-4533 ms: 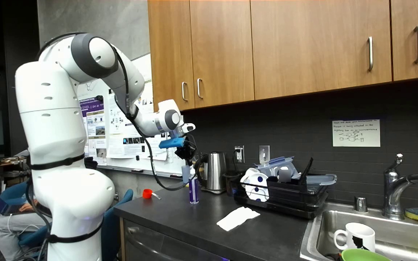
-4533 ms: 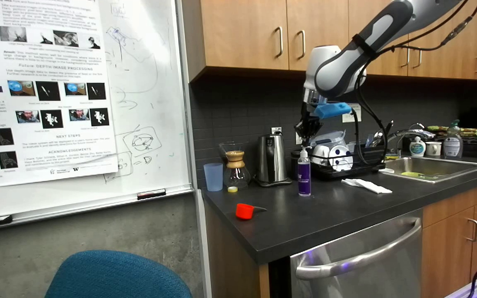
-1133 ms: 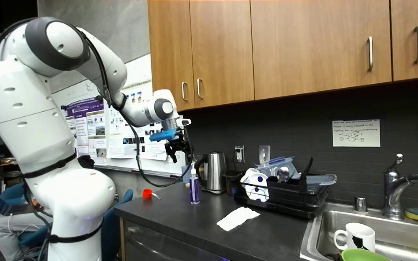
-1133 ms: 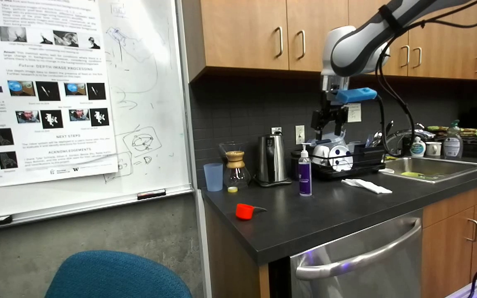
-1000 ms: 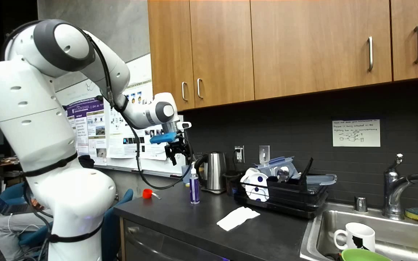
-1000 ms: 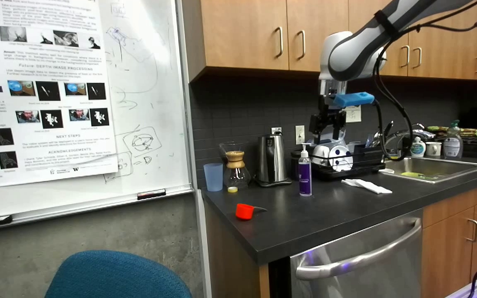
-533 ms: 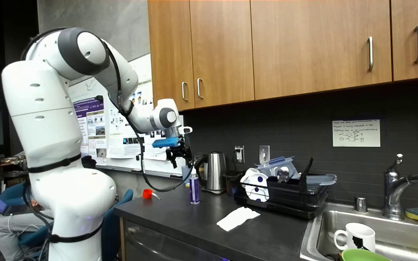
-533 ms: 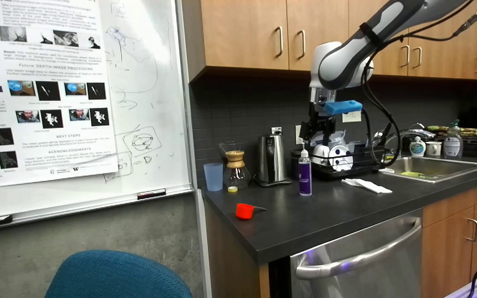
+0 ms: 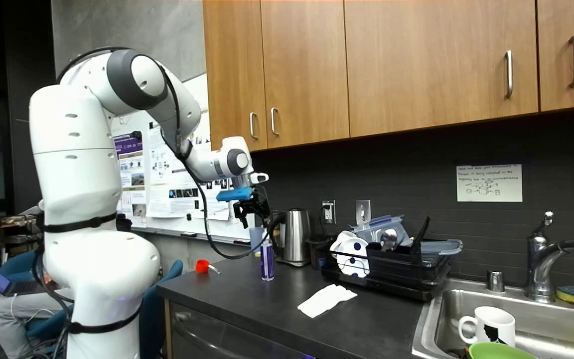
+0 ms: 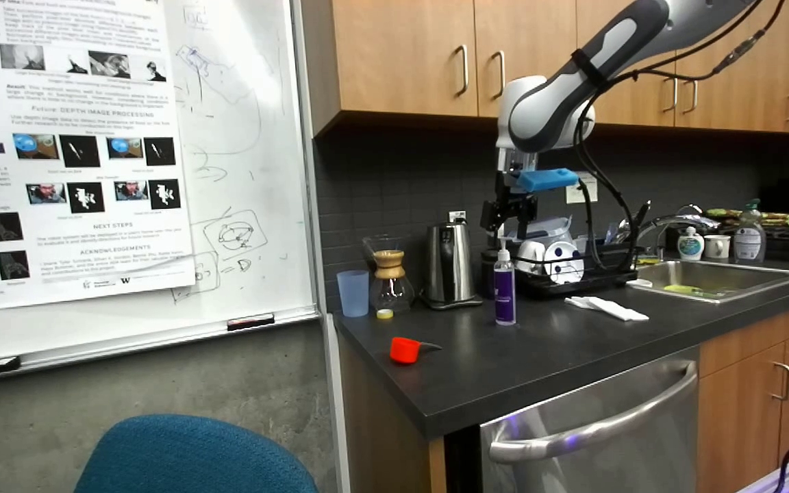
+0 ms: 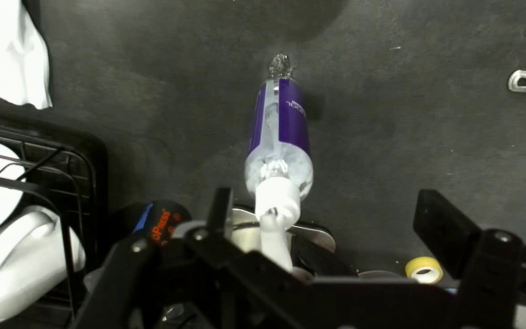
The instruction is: Press the bottle downwards and then move it forward to the left
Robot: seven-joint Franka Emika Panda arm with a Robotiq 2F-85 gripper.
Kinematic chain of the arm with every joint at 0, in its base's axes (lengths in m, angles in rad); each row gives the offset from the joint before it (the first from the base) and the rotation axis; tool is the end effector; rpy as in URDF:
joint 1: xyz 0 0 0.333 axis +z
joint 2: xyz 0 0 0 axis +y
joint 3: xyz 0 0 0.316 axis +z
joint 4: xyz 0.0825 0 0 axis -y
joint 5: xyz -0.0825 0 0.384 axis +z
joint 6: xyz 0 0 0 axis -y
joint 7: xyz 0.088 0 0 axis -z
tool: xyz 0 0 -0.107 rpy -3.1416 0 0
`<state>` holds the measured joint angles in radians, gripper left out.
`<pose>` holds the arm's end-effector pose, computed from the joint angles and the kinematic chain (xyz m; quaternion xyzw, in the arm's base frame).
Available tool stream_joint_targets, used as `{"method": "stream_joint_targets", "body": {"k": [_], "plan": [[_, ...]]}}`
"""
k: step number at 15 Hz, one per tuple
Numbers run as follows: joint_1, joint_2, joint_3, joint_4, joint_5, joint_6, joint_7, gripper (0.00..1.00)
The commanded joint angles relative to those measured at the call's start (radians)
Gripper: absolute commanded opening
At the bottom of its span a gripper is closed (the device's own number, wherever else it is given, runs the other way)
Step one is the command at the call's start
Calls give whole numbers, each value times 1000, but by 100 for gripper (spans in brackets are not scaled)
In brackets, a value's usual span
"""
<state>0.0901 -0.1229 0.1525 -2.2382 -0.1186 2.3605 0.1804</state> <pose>0.5105 0.1263 0.4453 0.9887 0.0680 0.1300 0.0292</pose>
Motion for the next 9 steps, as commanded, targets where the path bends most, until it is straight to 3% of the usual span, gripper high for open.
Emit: {"method": "stream_joint_targets", "body": {"k": [1, 2, 4, 9], "plan": [[2, 63, -5, 72, -27, -15, -2, 100], [3, 72, -7, 82, -28, -18, -6, 75], [5, 85, -11, 97, -28, -18, -9, 68], [6, 87, -17, 106, -21, -17, -15, 30]]}}
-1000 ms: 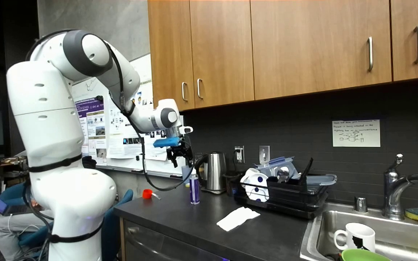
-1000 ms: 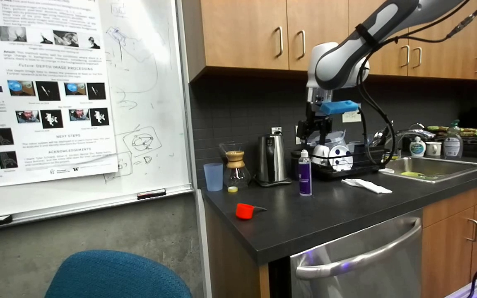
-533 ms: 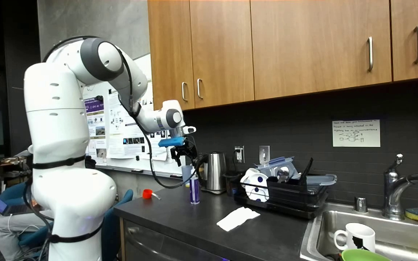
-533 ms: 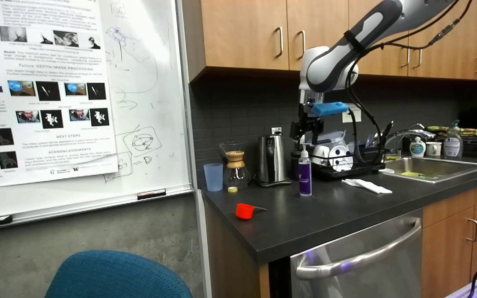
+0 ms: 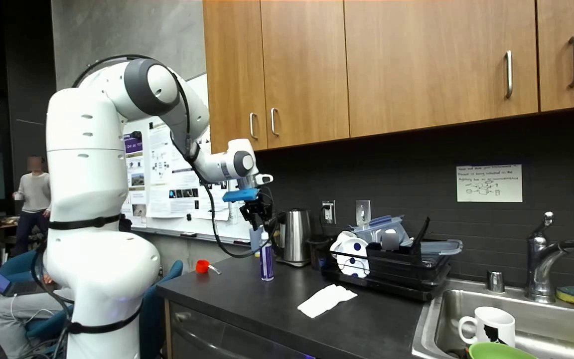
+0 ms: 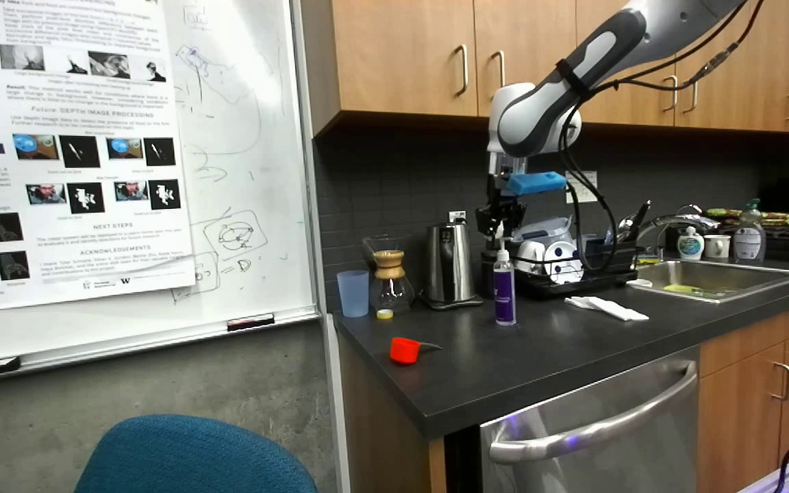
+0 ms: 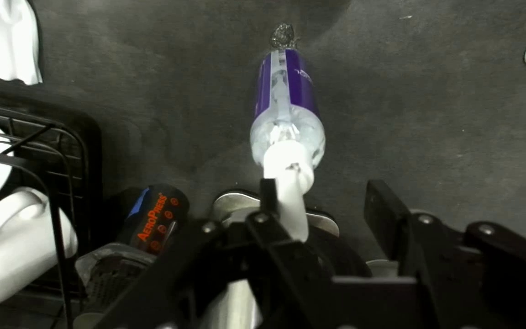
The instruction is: Press the bottle downwards and then move it forward to the left
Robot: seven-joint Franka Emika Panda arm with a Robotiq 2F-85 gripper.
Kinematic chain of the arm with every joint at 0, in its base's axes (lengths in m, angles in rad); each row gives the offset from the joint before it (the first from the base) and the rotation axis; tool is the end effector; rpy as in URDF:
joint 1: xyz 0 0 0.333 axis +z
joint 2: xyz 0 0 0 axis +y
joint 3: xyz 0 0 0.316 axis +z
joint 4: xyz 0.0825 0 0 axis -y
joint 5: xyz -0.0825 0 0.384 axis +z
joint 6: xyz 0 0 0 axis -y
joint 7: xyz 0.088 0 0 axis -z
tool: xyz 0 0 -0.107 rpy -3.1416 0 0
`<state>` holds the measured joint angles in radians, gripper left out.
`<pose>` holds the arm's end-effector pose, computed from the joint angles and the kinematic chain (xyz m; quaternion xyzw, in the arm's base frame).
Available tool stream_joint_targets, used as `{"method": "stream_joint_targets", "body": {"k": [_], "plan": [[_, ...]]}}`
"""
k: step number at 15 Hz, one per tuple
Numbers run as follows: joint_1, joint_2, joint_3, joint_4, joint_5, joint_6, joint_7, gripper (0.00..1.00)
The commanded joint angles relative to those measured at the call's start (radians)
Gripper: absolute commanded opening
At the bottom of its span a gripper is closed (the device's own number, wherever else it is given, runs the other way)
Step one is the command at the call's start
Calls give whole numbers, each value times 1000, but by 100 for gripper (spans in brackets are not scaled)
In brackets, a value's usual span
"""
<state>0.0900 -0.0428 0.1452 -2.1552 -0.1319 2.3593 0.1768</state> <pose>0.5371 0.1276 0.4426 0.9885 0.0699 0.1312 0.0287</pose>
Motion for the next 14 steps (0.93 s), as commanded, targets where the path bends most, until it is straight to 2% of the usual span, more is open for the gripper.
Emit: {"method": "stream_joint_targets", "body": {"k": [1, 4, 5, 6, 14], "plan": [[6, 4, -11, 21, -7, -14, -13, 21], [2, -3, -17, 13, -6, -13, -11, 1], [1, -8, -19, 8, -5, -13, -12, 0], [1, -11, -21, 5, -4, -11, -12, 4], [6, -53, -25, -23, 12, -20, -21, 4]]}}
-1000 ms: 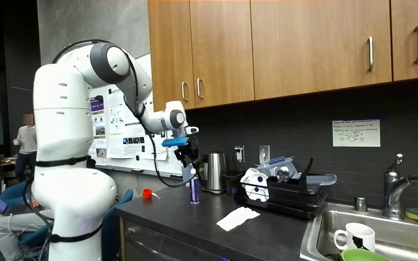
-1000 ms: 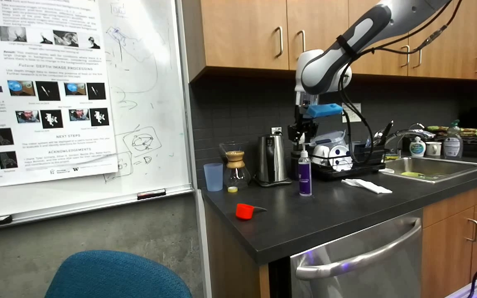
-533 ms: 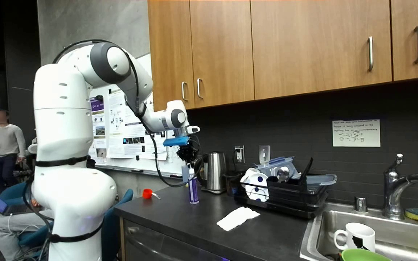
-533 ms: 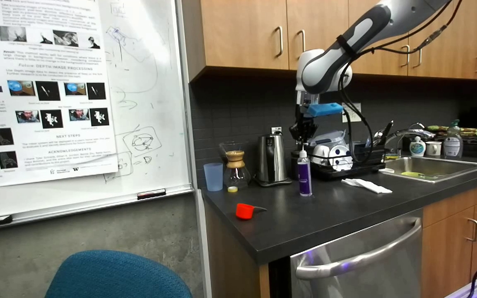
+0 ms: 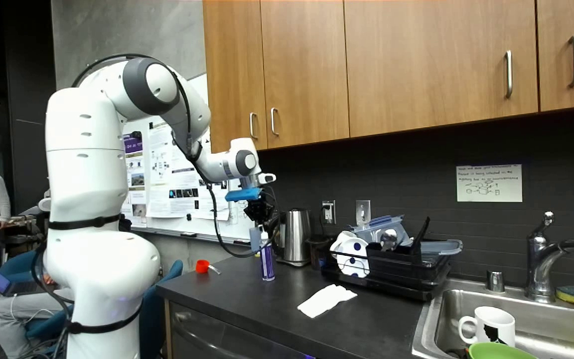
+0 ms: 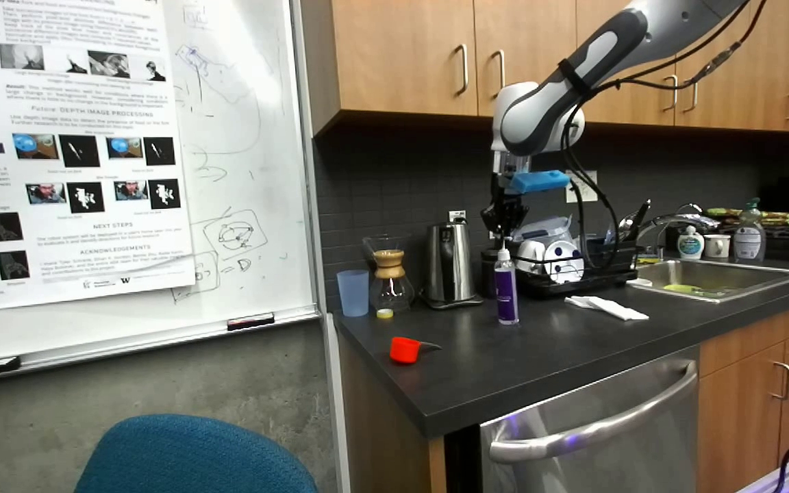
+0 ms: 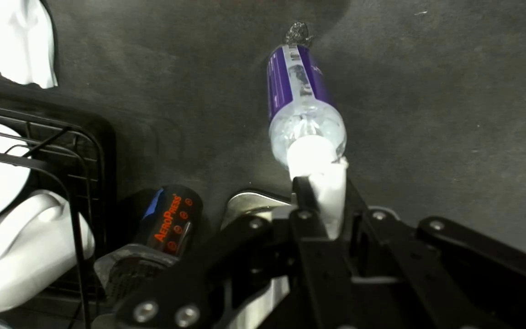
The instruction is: Press the bottle downwards and then move it forward to the left
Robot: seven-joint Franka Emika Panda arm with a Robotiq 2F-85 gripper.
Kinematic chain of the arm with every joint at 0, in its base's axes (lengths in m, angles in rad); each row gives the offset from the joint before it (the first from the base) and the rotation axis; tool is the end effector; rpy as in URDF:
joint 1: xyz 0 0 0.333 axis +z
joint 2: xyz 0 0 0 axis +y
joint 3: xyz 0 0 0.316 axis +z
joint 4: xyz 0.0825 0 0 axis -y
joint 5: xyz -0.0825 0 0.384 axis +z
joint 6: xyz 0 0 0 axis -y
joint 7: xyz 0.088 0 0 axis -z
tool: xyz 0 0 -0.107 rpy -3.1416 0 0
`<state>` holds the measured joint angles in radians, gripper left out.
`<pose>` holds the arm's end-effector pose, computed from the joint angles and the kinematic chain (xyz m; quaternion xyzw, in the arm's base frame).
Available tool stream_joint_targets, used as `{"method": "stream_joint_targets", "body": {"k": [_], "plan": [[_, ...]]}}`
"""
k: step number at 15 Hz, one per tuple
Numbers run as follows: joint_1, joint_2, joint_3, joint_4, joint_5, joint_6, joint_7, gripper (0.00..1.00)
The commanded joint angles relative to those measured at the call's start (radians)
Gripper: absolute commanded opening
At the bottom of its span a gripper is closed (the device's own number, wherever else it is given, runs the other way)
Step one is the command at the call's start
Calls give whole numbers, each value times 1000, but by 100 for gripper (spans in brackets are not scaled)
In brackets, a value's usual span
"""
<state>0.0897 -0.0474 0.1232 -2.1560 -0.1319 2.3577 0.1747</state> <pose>0.5390 0.1153 0.4446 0.9890 0.0597 0.1319 0.0300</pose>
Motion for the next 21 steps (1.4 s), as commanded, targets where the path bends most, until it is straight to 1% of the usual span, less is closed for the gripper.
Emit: {"method": "stream_joint_targets", "body": {"k": [1, 7, 13, 17, 21], "plan": [[8, -59, -2, -26, 21, -24, -27, 4], [25, -140, 3, -47, 90, -55, -81, 4], [65, -215, 13, -79, 166, -92, -140, 4], [95, -235, 36, -99, 182, -86, -147, 4], [123, -225, 70, -106, 177, -75, -133, 4]]}}
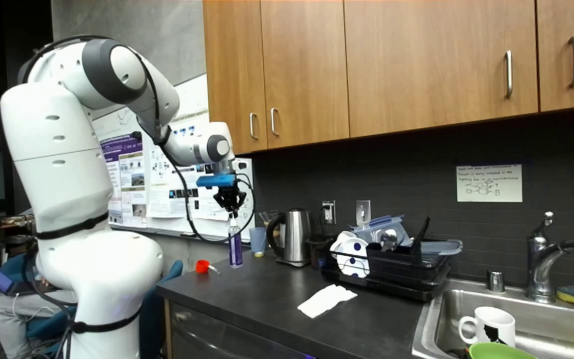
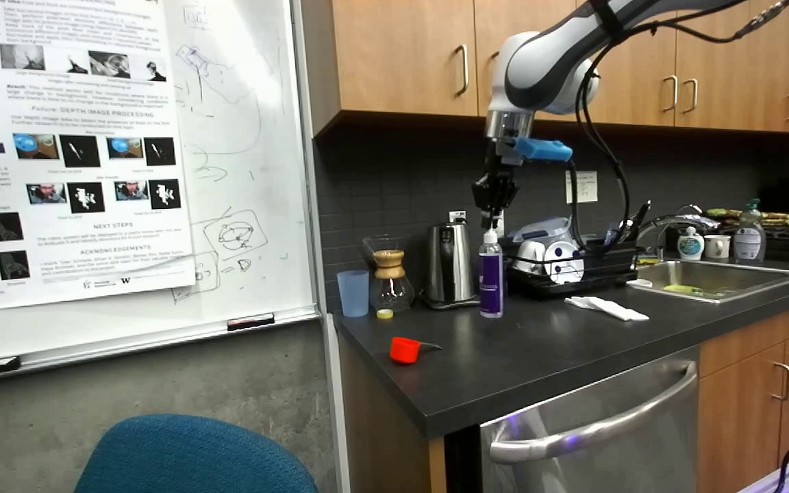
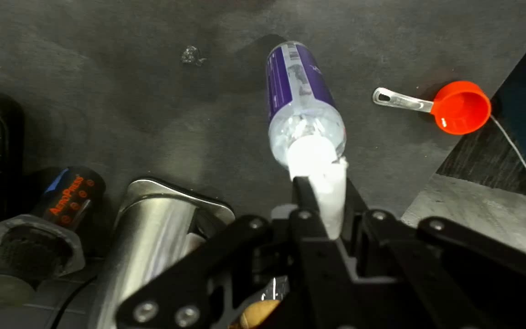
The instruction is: Press the bottle downwards and then move it forward to the left
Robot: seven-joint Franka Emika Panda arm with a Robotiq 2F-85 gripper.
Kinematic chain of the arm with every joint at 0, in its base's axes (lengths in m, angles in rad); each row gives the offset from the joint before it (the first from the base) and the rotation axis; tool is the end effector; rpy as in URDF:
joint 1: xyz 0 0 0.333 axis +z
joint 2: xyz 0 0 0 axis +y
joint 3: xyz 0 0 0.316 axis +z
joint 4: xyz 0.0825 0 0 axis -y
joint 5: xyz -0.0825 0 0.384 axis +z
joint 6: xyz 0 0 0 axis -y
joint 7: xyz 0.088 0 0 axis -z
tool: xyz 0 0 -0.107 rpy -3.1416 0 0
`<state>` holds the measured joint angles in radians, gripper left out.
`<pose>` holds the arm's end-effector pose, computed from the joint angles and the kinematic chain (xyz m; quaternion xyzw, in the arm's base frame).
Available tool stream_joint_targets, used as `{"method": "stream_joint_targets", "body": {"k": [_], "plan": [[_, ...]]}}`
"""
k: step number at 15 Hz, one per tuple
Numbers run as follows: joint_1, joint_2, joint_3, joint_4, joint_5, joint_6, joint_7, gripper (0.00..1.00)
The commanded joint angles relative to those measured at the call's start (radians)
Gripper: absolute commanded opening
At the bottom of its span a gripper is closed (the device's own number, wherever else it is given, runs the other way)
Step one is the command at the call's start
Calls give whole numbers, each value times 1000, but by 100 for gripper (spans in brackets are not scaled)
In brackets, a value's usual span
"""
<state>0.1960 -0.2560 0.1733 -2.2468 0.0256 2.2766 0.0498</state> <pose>0.4638 0.1850 0.4985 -0.9784 -0.1510 -0.1399 0.0183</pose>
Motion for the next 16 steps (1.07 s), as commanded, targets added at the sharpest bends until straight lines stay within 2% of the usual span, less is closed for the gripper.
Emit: {"method": "stream_joint_targets", "body": {"k": [1, 9, 16], "plan": [[23, -12, 29, -15, 18, 7, -5, 4], [70, 42, 112, 8, 6, 20, 33, 4], [101, 76, 149, 8, 13, 36, 47, 4]]}}
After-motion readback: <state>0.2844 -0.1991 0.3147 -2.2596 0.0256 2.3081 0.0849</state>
